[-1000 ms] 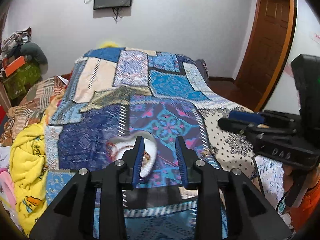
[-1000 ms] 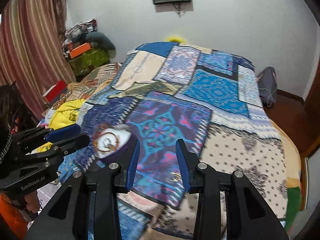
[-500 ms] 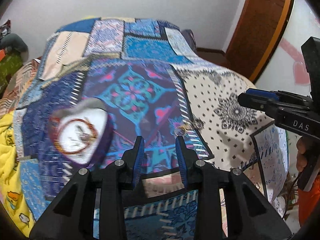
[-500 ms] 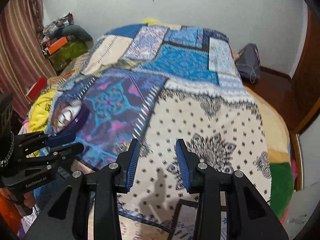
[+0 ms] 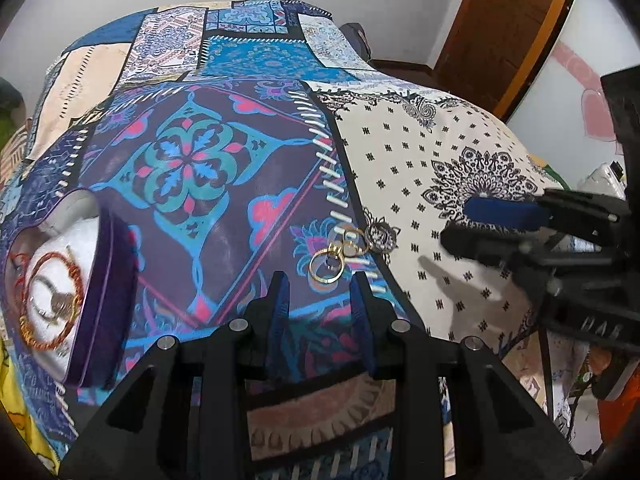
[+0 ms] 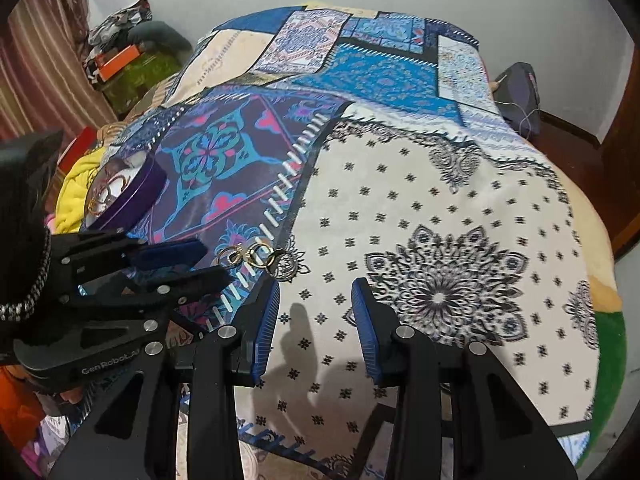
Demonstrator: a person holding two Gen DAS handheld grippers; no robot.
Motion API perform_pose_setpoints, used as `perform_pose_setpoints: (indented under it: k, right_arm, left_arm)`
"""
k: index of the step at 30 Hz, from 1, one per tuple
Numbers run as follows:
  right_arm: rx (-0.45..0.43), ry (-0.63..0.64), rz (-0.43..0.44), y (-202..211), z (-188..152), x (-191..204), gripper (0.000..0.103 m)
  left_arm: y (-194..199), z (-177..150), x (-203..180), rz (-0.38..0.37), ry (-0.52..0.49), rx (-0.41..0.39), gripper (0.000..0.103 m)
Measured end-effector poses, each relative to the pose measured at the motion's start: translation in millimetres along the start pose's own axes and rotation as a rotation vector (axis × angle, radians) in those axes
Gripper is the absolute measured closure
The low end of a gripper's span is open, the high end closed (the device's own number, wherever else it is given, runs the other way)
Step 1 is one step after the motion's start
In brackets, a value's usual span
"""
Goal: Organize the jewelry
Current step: 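Grasp a gold ring with the left tool while the right tool grasps a silver ring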
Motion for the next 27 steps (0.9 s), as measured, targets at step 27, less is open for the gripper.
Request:
perform_pose_setpoints:
  k: [27]
  right_arm:
    - [0.001, 0.064, -0.005, -31.0, 6.9, 17.3, 0.083]
  left_arm:
    - [17.9, -7.8, 22.9, 0.018, 0.044, -0.072, 0.085]
Point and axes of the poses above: each gripper's, at about its wrist camera, not at the fingertips, and y roughly against the way its jaws point, x to its left, z to its top, the point moved 7 cm from there along -y, roughly the way its jaws point, and after that the axes turned 2 degrees about y, right-handed, at the moved point
